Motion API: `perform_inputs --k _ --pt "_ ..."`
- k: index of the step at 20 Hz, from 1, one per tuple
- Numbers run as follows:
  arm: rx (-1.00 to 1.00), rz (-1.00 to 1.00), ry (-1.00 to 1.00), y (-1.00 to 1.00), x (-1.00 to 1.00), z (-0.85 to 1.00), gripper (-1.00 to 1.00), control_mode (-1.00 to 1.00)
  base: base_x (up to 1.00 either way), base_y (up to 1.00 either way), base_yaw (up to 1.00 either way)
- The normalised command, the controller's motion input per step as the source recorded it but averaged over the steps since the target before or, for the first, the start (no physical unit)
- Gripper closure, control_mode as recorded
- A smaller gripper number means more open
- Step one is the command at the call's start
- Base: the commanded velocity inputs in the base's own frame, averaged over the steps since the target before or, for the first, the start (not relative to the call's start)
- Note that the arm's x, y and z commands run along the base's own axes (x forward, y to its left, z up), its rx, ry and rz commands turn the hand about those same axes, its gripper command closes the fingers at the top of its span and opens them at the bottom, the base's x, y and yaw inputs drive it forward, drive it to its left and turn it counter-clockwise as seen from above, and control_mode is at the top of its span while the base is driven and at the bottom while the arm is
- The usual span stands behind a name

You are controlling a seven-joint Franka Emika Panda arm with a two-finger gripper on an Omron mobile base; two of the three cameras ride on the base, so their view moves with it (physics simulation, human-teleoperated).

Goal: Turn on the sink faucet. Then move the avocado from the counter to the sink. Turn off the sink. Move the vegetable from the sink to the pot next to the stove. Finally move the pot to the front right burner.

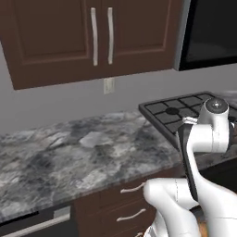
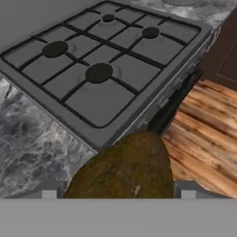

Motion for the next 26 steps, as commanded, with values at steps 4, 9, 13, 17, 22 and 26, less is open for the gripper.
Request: perform_inputs --k 4,9,13,17,22,26 --pt "0.0 0.0 0.0 0.0 0.0 0.0 1.0 1.0 0.0 -1.0 0.26" --pt "0.0 0.0 0.0 0.0 0.0 0.0 1.0 1.0 0.0 -1.0 0.26" --pt "0.0 0.0 0.0 0.0 0.0 0.0 1.0 1.0 0.0 -1.0 0.26" --pt "0.0 0.0 0.0 0.0 0.0 0.0 1.0 1.0 0.0 -1.0 0.26" --pt "0.0 0.0 0.0 0.0 0.0 0.0 1.0 1.0 0.02 -0.89 0.26" --pt "0.0 0.0 0.0 0.0 0.0 0.0 1.0 1.0 0.12 -0.7 0.22"
